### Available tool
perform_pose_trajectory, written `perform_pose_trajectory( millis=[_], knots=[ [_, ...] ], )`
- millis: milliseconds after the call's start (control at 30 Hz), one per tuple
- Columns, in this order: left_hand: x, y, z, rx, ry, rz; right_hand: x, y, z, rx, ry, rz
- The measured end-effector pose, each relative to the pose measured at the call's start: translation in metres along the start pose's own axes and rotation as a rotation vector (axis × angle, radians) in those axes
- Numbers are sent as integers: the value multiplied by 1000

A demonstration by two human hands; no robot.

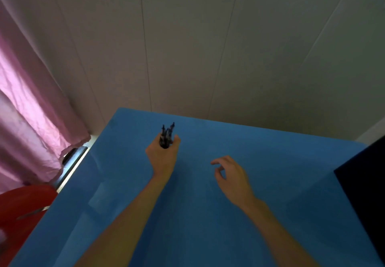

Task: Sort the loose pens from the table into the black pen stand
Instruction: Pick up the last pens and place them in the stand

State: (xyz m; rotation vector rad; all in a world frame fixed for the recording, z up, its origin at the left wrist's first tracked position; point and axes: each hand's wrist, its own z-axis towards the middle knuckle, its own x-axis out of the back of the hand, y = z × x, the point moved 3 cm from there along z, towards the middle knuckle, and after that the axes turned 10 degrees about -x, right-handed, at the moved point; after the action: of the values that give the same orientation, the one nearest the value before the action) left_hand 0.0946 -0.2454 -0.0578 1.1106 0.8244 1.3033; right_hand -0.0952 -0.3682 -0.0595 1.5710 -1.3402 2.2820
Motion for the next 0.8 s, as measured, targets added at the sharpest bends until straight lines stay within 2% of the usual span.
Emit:
perform_pose_trajectory(
  millis=[167, 300, 533, 800],
  knots=[
    [-1, -23, -16, 75, -61, 13, 1, 7, -5, -19, -8, -8],
    [2, -26, -13, 102, 77, -25, 2, 9, -4, -17, -6, -6],
    [5, -33, -21, 108, 8, 6, 2, 8, -5, -12, -30, -8],
    [8, -9, -34, 119, -270, 163, 24, 2, -13, -44, -35, -36]
  ],
)
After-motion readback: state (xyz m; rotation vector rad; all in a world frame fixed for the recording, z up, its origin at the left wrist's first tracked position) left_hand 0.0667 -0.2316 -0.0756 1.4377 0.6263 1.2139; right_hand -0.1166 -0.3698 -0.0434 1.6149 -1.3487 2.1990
